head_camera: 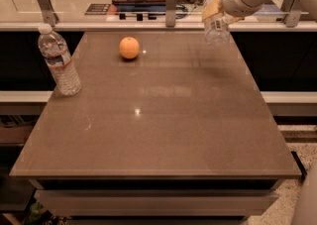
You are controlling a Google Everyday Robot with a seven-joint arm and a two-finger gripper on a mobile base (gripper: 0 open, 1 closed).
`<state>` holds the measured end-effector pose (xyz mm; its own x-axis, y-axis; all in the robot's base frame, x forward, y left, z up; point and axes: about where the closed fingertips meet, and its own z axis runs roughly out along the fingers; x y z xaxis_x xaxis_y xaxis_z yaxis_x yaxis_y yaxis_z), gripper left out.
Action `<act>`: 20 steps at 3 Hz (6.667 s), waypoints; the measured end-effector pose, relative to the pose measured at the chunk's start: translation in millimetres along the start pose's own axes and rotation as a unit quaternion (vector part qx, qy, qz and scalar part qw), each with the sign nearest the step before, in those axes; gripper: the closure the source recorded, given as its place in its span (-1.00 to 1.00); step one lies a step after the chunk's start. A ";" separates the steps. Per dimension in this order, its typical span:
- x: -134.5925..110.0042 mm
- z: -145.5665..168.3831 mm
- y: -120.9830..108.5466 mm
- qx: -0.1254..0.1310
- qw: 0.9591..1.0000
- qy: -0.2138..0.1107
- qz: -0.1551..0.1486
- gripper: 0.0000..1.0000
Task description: Place blue plastic bottle upright
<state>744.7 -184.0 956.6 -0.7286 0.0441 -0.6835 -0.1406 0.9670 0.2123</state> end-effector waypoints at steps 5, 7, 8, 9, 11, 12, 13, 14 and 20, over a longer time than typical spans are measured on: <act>-6.1 -14.7 11.1 0.030 0.991 -0.125 0.047 1.00; -27.7 -14.2 -0.9 0.069 0.977 -0.188 0.077 1.00; -32.9 -16.4 -6.8 0.081 0.971 -0.209 0.083 1.00; -35.2 -18.5 -10.3 0.088 0.967 -0.226 0.085 1.00; -43.2 -15.7 -10.9 0.108 0.957 -0.266 0.047 1.00; -43.2 -15.7 -10.9 0.108 0.957 -0.266 0.047 1.00; -43.1 -13.2 -11.3 0.085 0.957 -0.271 0.054 1.00; -37.1 -4.0 -17.2 0.022 0.956 -0.281 0.084 1.00; -40.5 -0.5 -6.9 -0.029 0.956 -0.291 0.028 1.00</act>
Offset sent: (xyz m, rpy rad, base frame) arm -0.0213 0.0064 0.0167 0.0489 -0.1790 -0.0514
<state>774.9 -192.5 983.2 -0.2416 0.2443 -0.9391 -0.1610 0.9443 0.2871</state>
